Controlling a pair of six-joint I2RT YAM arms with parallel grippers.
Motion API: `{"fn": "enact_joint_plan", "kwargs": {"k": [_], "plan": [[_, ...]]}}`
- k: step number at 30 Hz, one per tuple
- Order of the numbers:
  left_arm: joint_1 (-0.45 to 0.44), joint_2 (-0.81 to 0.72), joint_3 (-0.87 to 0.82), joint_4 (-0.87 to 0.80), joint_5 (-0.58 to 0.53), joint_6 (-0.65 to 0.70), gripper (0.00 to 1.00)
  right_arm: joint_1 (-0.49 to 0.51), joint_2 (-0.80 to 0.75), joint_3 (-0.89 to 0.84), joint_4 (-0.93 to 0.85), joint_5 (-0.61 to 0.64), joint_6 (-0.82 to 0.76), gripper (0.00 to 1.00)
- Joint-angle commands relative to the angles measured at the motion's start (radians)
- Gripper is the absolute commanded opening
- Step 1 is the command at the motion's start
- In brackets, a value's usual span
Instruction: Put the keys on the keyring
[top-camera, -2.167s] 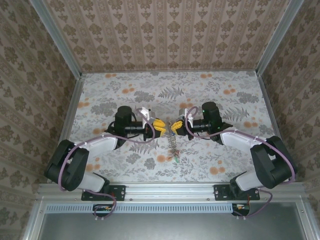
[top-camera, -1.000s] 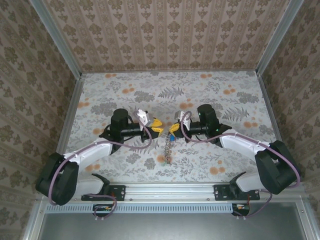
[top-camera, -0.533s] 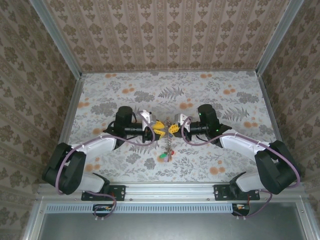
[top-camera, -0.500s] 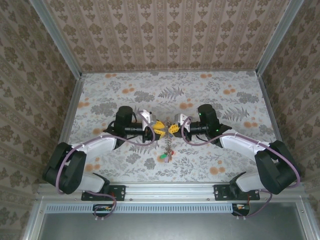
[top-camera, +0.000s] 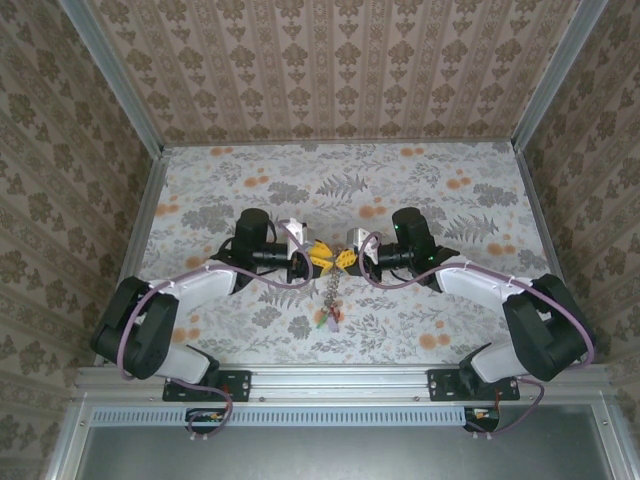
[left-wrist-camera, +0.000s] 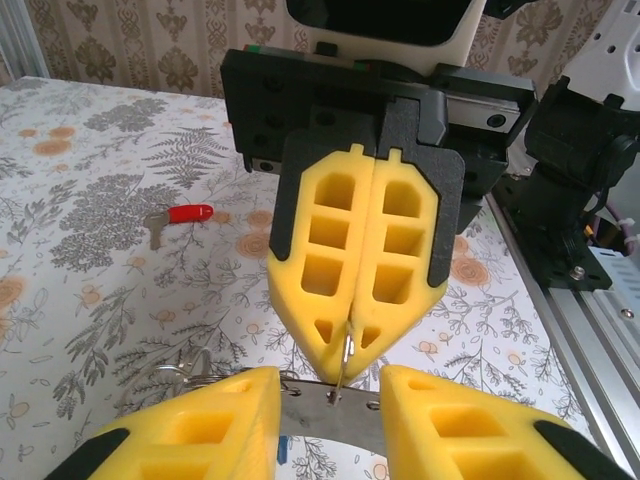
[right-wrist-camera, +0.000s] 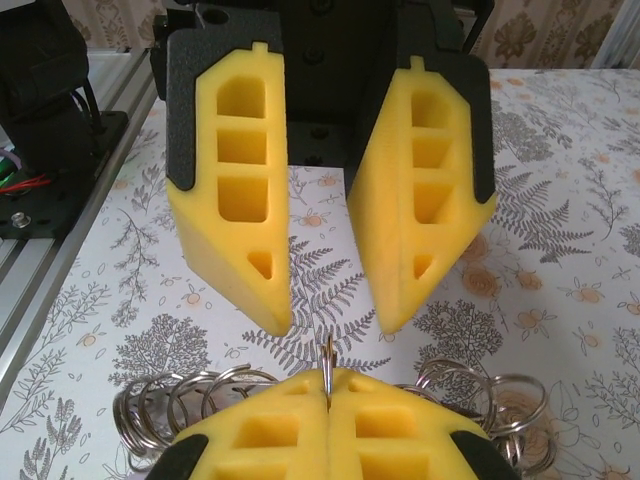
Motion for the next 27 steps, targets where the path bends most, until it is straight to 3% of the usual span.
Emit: {"fn": "enact_joint_plan", "kwargs": {"k": [1,16,19,23,27], "plan": [[-0.008,0.017,0.033,-0.039,0.038,0.047,0.3,-0.004,0.003,0.039,0.008,-0.06,-0.003,0.0],[-0.014,0.035,0.076,-0.128,0.039,0.106,0.23,-0.004,0.019,0.061,0.009,-0.091,0.038,0.01],[-0.015,0.044,0.084,-0.146,0.036,0.12,0.17,-0.004,0.018,0.062,0.011,-0.095,0.047,0.01],[-0.02,0.047,0.091,-0.168,0.018,0.134,0.02,-0.004,0.02,0.065,-0.007,-0.096,0.046,0.03],[-0.023,0.035,0.092,-0.185,-0.003,0.147,0.0,-0.004,0.014,0.075,-0.074,-0.08,0.018,0.06]]}}
